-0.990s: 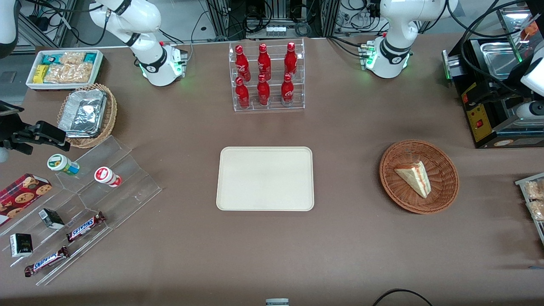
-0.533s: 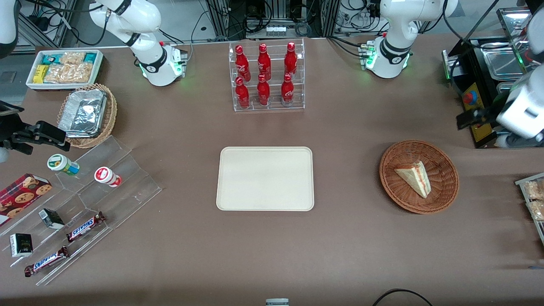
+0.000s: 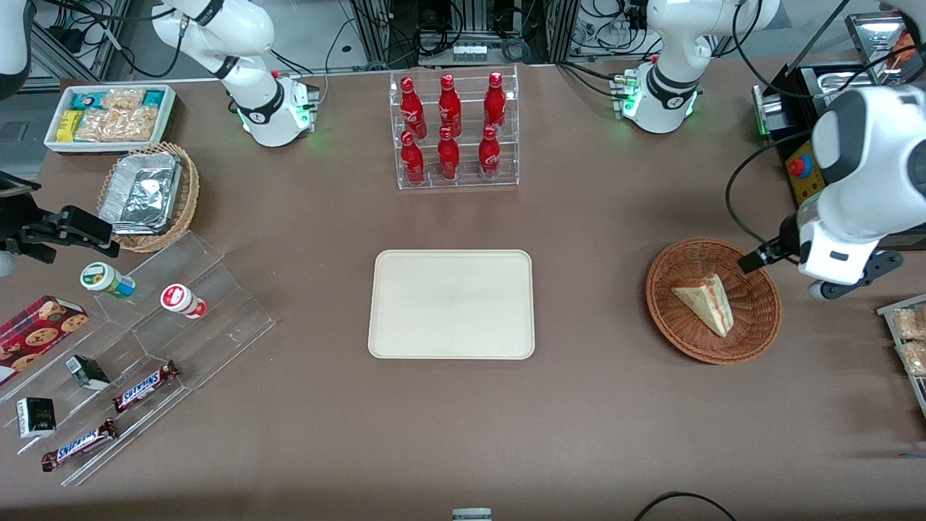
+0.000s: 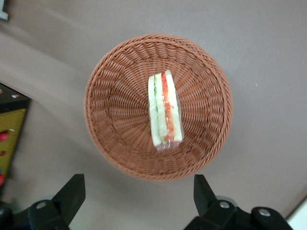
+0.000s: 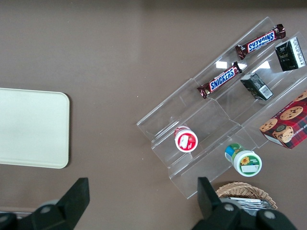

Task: Place sandwich from basket to tray
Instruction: 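Move the left gripper over the sandwich in the wicker basket, then lower the left gripper and close it on the wrapped sandwich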

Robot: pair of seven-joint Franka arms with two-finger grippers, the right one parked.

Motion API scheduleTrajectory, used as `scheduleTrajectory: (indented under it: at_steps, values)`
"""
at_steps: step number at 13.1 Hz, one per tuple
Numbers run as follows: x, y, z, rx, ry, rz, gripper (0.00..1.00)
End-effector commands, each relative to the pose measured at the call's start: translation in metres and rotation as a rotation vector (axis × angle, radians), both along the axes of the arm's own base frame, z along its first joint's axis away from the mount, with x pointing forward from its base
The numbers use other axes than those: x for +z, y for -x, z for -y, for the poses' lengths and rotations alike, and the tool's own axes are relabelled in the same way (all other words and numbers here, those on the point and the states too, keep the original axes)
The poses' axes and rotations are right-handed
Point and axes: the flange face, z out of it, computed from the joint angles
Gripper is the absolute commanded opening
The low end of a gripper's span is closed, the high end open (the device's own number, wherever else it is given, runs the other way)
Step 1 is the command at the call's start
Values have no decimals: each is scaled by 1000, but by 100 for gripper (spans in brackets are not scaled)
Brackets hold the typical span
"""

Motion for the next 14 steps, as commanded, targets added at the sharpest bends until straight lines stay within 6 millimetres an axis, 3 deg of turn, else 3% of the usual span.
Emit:
scheduleTrajectory:
  at_steps: [1,8,12,14]
  values:
    - [-55,25,2,165,-11,84,100]
    - [-143,18,5,259,-6,119,100]
    - [-184,28,9,245,5,139,100]
    - [-189,31,11,244,3,131,100]
